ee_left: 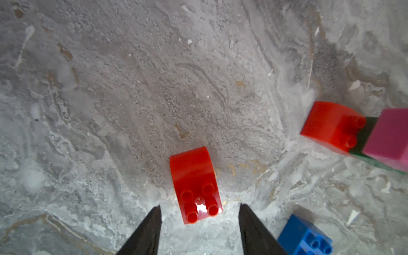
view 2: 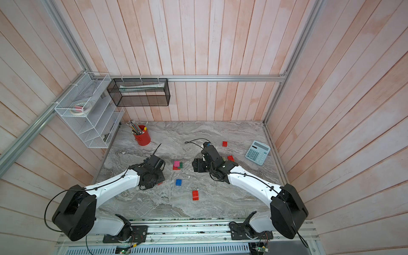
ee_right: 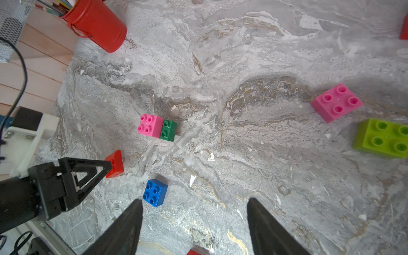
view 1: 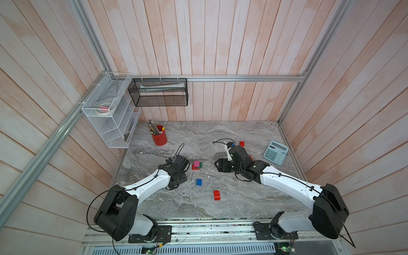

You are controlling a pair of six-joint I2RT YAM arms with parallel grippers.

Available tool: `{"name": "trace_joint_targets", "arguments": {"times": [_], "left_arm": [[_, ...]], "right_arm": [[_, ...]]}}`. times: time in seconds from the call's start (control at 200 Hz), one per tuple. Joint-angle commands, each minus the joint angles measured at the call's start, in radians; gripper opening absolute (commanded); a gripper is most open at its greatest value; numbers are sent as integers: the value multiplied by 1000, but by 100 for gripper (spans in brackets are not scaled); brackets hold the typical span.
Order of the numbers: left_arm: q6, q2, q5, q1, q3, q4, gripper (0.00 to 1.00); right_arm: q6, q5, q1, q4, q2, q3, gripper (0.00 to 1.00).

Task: Assemble the letter s with lego
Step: Pick up the lego brick from the center of the board.

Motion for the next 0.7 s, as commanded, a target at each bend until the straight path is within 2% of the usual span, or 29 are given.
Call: {"name": "trace_joint_targets", "arguments": {"times": [0.0, 0.435, 0.695], "left_arm": [[-32, 30, -38, -8, 30, 12, 58], [-7, 113, -56, -10, 44, 26, 53], [17, 139, -62, -9, 50, 25, 43]], "right_arm": [[-37, -49, -13, 23, -14, -22, 76], [-43, -89, -32, 41, -15, -46, 76], [-44, -97, -41, 44, -15, -52, 76]]}}
